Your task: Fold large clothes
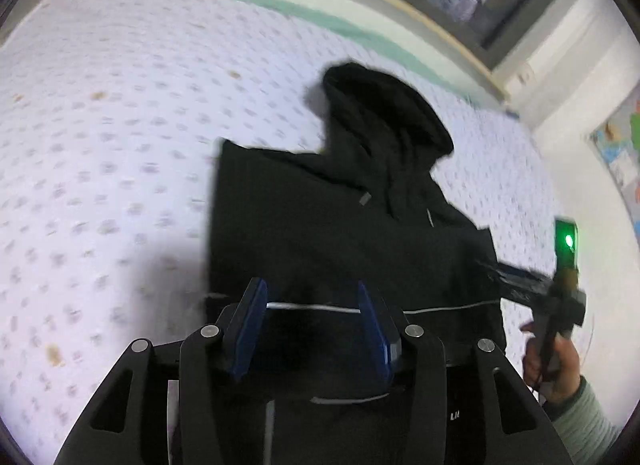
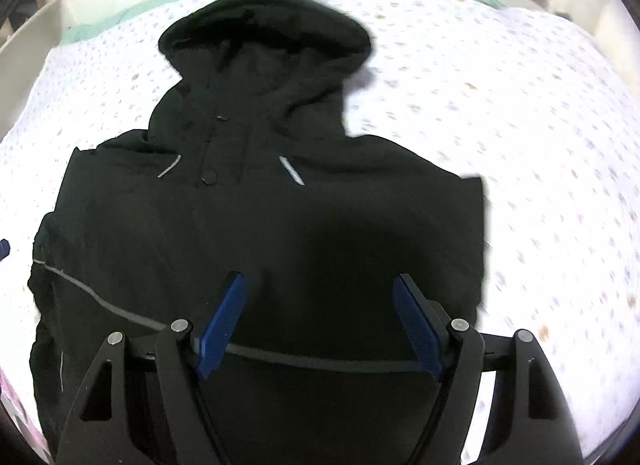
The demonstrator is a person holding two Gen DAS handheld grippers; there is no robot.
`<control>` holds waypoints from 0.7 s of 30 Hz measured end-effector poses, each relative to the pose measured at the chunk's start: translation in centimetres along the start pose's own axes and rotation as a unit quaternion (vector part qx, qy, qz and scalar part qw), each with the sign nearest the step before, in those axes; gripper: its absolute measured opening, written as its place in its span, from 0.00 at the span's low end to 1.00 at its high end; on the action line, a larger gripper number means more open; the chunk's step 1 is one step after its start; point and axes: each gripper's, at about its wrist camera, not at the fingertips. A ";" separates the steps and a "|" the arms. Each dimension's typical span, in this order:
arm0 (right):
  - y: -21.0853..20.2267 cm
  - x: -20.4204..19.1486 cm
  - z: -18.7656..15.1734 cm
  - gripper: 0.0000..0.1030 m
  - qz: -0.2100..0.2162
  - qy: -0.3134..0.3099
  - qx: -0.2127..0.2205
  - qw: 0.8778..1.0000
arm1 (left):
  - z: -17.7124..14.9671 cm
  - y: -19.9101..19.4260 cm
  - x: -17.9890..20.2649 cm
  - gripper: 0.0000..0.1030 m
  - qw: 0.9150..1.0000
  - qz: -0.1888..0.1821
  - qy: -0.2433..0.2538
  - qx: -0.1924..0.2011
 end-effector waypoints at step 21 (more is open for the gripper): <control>0.9 1.5 -8.1 0.61 0.005 -0.006 -0.048 0.999 | -3.4 7.6 -2.3 0.46 0.991 0.051 -0.029 -0.120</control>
Point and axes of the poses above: each gripper's, at about its wrist camera, not at the fingertips, and y roughly the way its jaws point, x to its right, z to its top, and after that the axes turned 8 degrees about -z, right-handed
